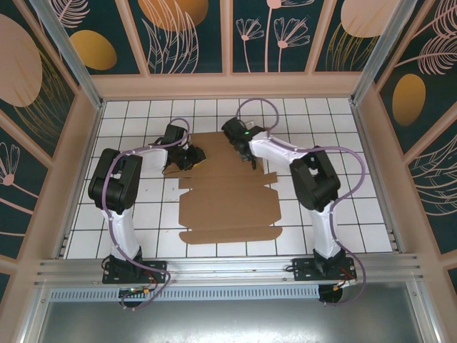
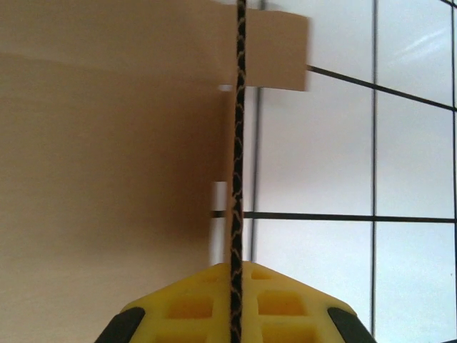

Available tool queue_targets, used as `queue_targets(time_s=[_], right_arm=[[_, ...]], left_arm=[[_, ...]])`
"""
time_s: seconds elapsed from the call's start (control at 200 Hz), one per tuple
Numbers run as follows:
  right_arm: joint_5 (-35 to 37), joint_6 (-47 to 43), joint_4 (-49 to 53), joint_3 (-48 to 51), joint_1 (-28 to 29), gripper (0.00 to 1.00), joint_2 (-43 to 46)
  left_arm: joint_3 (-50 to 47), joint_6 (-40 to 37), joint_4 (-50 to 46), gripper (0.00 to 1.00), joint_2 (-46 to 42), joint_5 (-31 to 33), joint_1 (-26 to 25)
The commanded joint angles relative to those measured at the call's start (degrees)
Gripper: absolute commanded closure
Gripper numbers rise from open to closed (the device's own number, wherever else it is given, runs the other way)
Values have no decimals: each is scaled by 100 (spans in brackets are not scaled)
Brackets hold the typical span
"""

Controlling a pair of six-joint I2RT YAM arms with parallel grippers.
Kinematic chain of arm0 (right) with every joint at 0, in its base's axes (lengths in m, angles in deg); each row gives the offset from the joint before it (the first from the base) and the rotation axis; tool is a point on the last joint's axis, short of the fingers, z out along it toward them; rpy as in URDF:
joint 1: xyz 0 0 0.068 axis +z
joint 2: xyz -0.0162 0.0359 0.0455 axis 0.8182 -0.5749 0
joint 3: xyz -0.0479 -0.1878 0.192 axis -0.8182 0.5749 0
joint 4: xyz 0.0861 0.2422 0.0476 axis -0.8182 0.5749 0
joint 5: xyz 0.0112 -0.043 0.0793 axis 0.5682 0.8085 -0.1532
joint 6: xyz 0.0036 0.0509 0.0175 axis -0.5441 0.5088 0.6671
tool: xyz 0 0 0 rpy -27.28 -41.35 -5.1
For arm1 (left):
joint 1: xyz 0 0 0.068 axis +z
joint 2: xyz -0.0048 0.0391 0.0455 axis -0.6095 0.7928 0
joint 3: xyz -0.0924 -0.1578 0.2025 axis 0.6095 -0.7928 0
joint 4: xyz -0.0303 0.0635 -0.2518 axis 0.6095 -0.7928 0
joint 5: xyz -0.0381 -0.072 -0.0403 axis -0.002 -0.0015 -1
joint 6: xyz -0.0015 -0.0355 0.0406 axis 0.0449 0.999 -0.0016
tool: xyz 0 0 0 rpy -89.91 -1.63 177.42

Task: Fold the paper box

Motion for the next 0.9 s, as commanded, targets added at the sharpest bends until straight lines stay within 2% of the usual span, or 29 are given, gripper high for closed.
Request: queue_targets(time_s=[0.0, 0.155, 0.275, 0.375, 0.535, 0.576, 0.626, 0.681, 0.731, 0.806, 0.896], right_arm=[[206, 251, 567, -344, 315, 100, -557], [519, 283, 828, -709, 459, 100, -988], [760, 275, 809, -614, 350, 100, -733], [740, 212, 432, -41, 65, 100, -97], [294, 279, -108, 1010, -528, 93, 580], [129, 283, -247, 1208, -651, 88, 670], [-12, 303, -322, 1340, -777, 78, 750], [139, 352, -345, 1343, -815, 63, 934], [265, 304, -470, 1354, -815, 54, 1269], [317, 203, -817, 1411, -815, 37, 1938], [-102, -11, -1264, 1469, -808, 29, 2606]], left_arm=[[-56, 67, -72, 71, 102, -16, -12], [-74, 59, -76, 71, 79, 0, -11], [-75, 36, -114, 71, 58, 35, -3], [-66, 24, -125, 71, 43, 54, -8], [-57, 5, -92, 71, 5, 45, -7], [-57, 9, -74, 71, 12, 41, -15], [-54, -7, -48, 70, 13, 5, -10], [-11, -65, -33, 69, -35, -58, -24], [45, -181, -52, 67, -179, -12, -19], [106, -398, -51, 61, -568, 243, -19], [83, -500, 73, 51, -1187, 358, -16]])
